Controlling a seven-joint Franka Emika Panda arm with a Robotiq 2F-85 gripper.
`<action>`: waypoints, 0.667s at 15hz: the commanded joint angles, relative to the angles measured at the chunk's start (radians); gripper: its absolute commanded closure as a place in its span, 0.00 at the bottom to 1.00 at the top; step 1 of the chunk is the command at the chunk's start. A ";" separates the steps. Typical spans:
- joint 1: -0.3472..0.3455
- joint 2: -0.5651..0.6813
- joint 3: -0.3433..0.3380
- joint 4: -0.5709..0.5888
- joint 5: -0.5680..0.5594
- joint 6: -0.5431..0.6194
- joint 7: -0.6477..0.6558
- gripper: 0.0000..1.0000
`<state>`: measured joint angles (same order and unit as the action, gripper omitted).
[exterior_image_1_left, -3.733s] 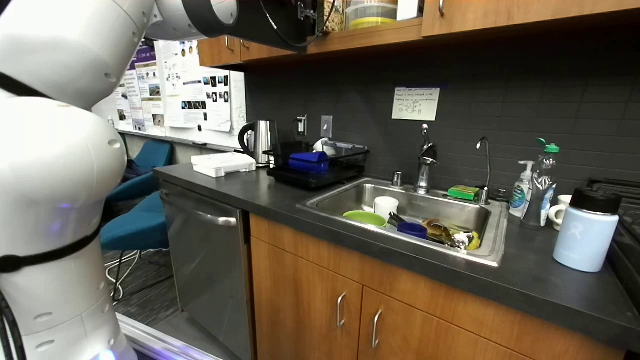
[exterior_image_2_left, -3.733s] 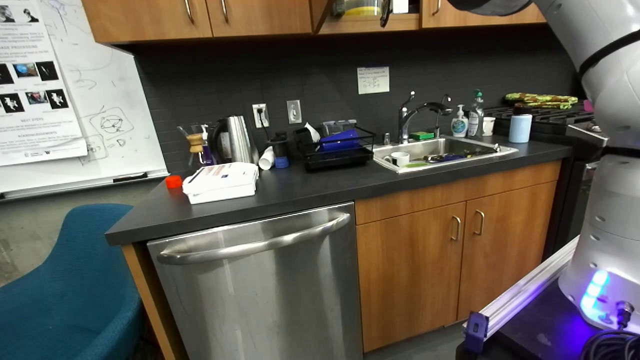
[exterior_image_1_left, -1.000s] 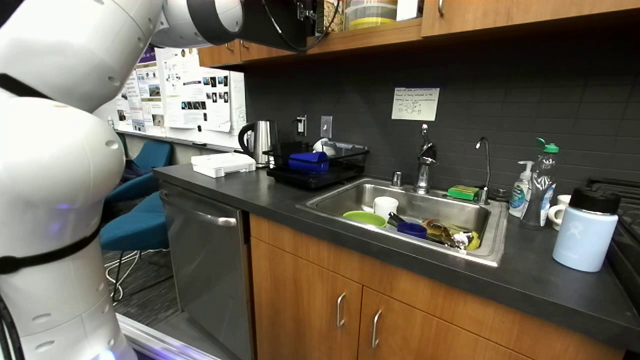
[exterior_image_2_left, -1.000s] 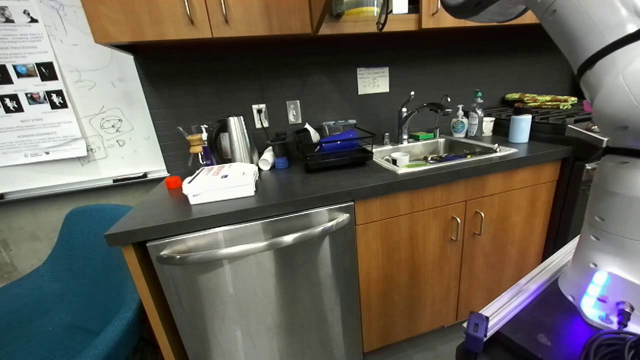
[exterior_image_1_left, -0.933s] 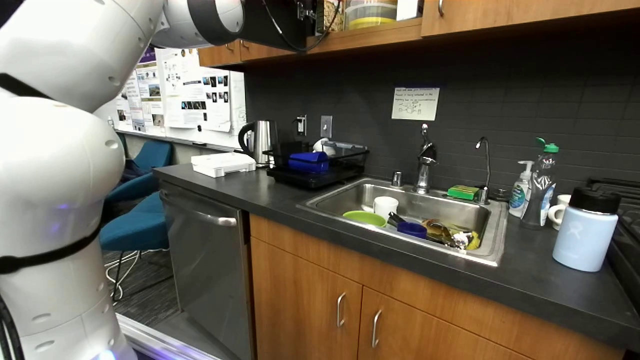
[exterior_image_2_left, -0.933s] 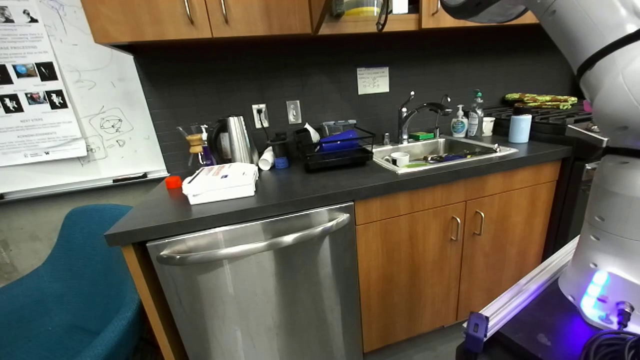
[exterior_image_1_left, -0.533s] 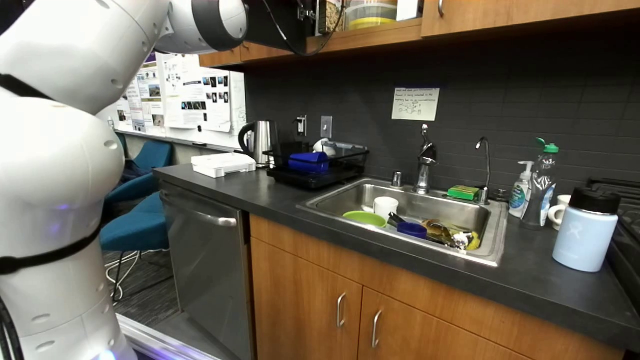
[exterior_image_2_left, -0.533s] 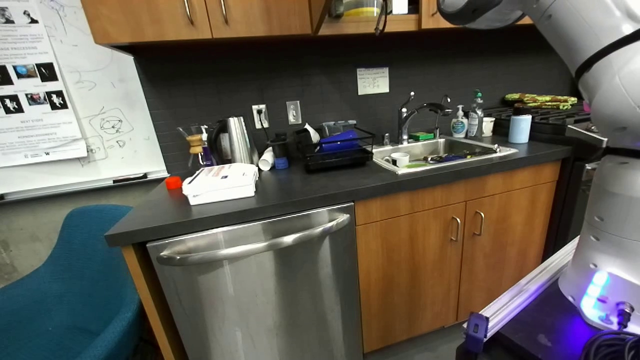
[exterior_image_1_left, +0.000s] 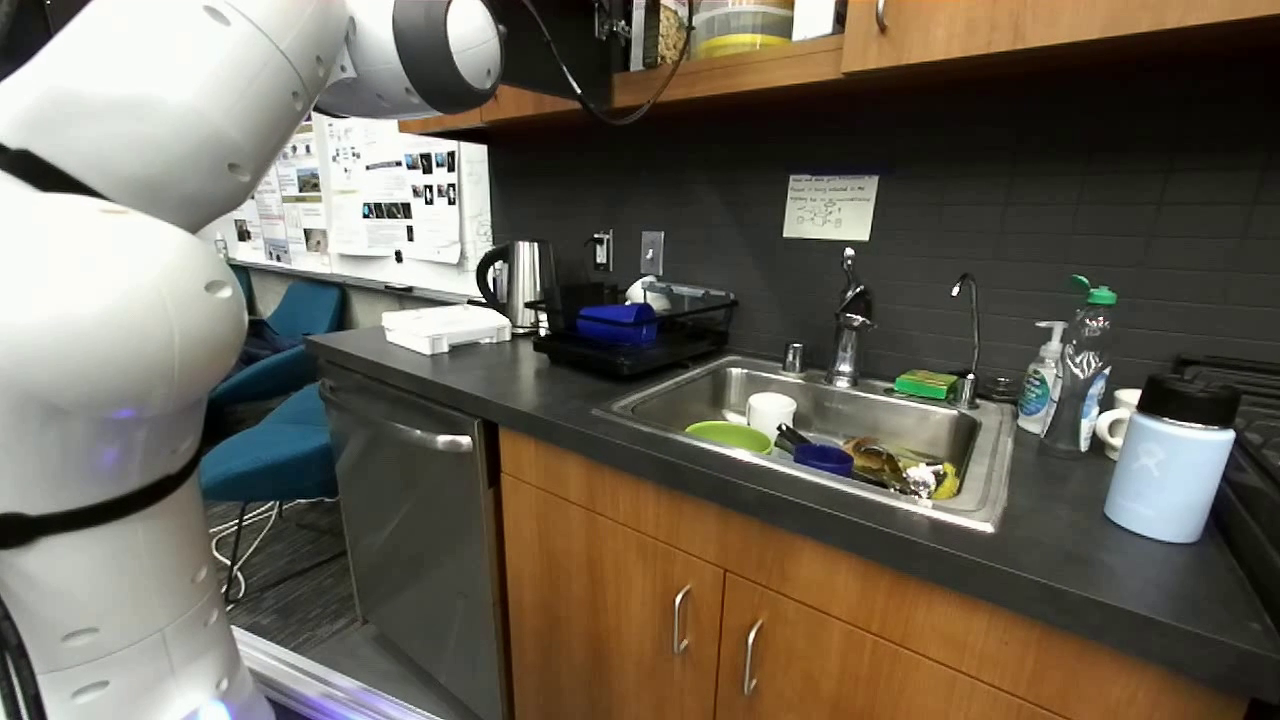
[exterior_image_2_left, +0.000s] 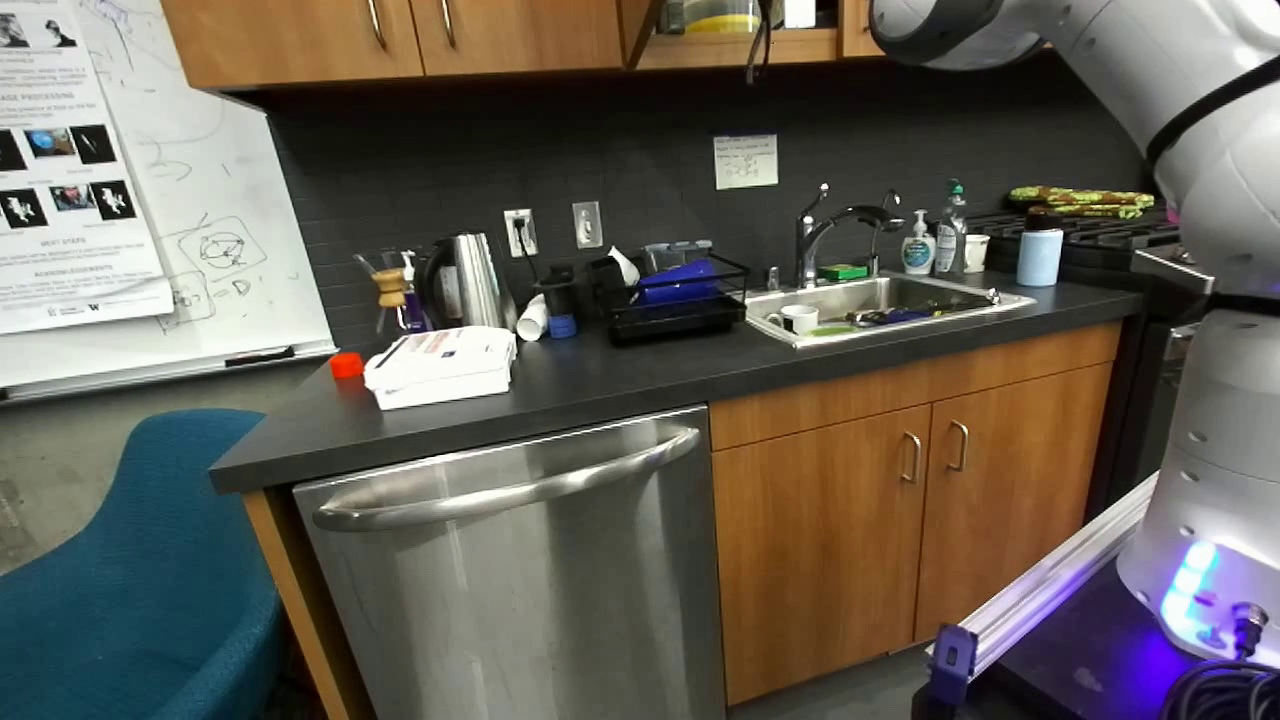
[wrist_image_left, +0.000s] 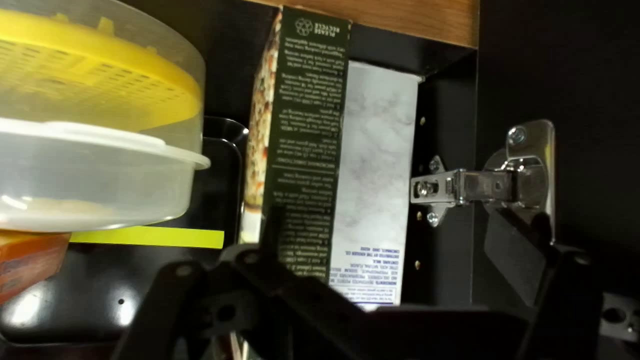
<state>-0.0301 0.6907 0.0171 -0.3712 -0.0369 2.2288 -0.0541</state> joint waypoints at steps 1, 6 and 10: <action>0.022 0.027 -0.009 0.008 0.011 0.065 0.047 0.00; 0.025 0.041 -0.017 0.002 0.007 0.099 0.078 0.00; 0.021 0.037 -0.010 -0.006 0.017 0.074 0.077 0.00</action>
<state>-0.0329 0.7245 0.0037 -0.3713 -0.0369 2.3098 0.0176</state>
